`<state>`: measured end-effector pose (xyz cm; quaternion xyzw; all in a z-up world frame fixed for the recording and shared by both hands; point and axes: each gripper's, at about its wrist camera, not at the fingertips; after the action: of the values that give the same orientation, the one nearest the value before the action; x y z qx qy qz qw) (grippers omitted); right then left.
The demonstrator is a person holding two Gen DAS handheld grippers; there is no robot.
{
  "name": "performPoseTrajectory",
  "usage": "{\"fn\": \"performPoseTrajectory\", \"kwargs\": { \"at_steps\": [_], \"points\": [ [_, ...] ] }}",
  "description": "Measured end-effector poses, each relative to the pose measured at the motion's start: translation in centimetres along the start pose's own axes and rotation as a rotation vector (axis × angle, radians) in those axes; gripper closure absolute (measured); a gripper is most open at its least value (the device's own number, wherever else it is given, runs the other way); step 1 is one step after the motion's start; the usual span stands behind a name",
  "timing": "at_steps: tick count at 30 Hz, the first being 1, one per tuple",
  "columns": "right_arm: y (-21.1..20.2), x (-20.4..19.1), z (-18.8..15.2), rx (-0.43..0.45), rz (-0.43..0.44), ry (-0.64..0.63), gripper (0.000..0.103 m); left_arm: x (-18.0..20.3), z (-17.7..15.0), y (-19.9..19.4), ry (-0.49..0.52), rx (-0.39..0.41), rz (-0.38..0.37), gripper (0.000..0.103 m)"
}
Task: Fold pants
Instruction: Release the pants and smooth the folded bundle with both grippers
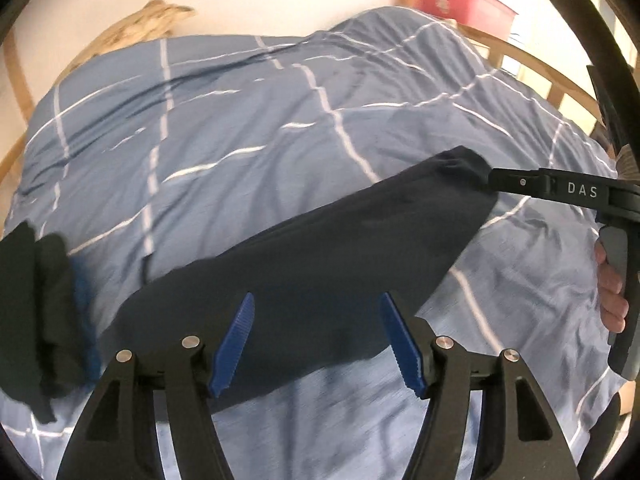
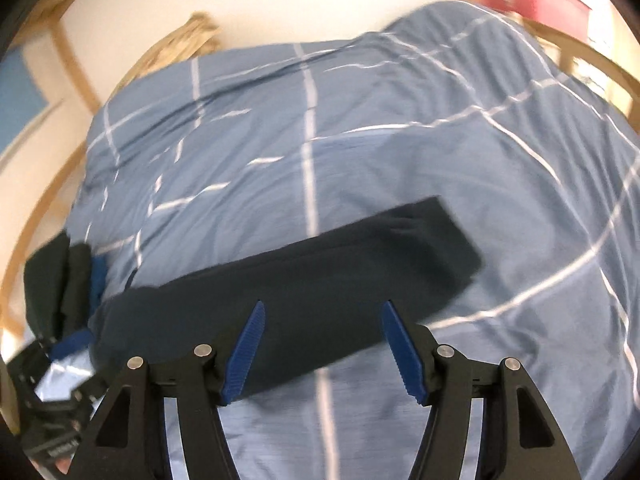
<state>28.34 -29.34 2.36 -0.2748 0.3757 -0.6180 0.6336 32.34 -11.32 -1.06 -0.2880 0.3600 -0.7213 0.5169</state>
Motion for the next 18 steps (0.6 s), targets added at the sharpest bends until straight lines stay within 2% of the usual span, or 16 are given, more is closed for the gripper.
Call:
{"fn": "performPoseTrajectory", "kwargs": {
  "at_steps": [7,13,15,18],
  "points": [
    [0.5,6.1,-1.3,0.015,0.01,0.142,0.04,4.1,1.9,2.6,0.049,-0.025,-0.041,0.038],
    [2.3,10.1,-2.5,0.001,0.042,0.287,0.04,6.2,2.0,5.1,0.076,-0.084,-0.014,0.038],
    [2.9,11.2,-3.0,-0.011,0.036,0.344,0.04,6.7,1.5,5.4,0.118,-0.108,-0.016,0.038],
    [3.3,11.7,-3.5,-0.017,0.052,0.356,0.04,7.6,1.0,5.7,0.174,-0.118,0.016,0.038]
  ]
}}
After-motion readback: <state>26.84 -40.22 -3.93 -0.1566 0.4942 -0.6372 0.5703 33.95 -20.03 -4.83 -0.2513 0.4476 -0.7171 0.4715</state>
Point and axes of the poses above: each gripper's, at about its wrist camera, not at the fingertips, and y roughly the way its jaws point, x to its right, z to its top, and after that the axes turned 7 degrees about -y, right-handed
